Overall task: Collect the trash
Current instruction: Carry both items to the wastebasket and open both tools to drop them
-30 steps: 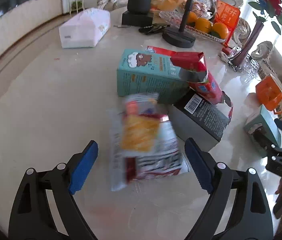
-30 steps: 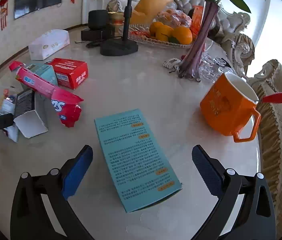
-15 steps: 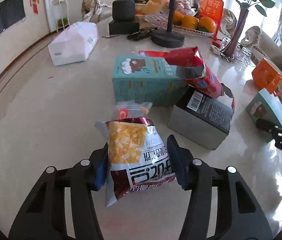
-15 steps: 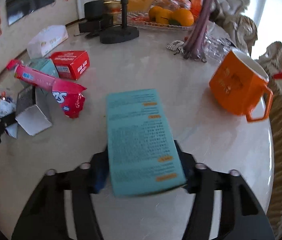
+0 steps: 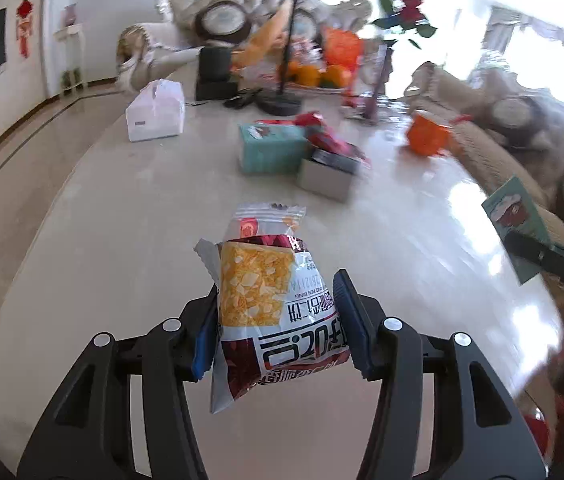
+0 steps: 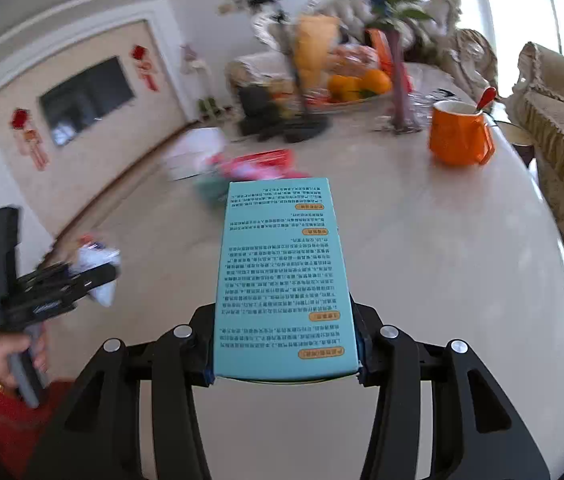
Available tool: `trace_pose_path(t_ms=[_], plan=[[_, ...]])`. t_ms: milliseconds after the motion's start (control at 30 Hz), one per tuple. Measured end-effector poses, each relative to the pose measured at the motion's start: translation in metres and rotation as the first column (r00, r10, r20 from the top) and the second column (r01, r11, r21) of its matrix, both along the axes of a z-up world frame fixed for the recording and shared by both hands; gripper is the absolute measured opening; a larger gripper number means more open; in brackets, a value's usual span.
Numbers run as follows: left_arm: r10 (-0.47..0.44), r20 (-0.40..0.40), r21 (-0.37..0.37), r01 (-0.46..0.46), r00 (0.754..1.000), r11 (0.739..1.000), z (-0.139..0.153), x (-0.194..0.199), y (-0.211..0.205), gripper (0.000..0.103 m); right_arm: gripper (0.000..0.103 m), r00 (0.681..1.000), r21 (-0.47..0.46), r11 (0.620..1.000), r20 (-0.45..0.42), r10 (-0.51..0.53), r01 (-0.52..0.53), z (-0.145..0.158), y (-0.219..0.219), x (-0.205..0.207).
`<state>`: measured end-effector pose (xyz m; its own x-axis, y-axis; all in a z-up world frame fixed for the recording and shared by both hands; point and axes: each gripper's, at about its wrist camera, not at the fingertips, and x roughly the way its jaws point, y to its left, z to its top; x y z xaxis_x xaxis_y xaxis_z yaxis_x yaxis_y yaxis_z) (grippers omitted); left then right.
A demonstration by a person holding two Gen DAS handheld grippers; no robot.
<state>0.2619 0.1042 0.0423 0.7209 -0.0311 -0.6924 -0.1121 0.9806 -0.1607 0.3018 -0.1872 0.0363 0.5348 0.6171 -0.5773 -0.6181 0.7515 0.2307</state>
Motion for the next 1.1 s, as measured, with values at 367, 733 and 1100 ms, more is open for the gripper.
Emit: trace_pose_path(t_ms=[367,733,1100], plan=[[-0.177,-0.047,-0.015,0.177,0.983,0.984,-0.053,-0.182,-0.054,0.052,0.046,0.989,0.137,0.991,-0.146,0.025,-0.005,-0.063,-0.012,-0.193],[-0.248,-0.274,-0.027,0.25,0.929,0.968,-0.187,-0.211,-0.101,0.052,0.046,0.923,-0.124,0.992,-0.382,-0.033,-0.016,-0.194,0.024,-0.216],[-0.164,-0.377,0.028,0.188,0.912,0.982,-0.22,-0.193,-0.102,0.083,0.077,0.922,-0.225,0.974,-0.374,-0.101,0.016,-0.216,0.036,-0.206]])
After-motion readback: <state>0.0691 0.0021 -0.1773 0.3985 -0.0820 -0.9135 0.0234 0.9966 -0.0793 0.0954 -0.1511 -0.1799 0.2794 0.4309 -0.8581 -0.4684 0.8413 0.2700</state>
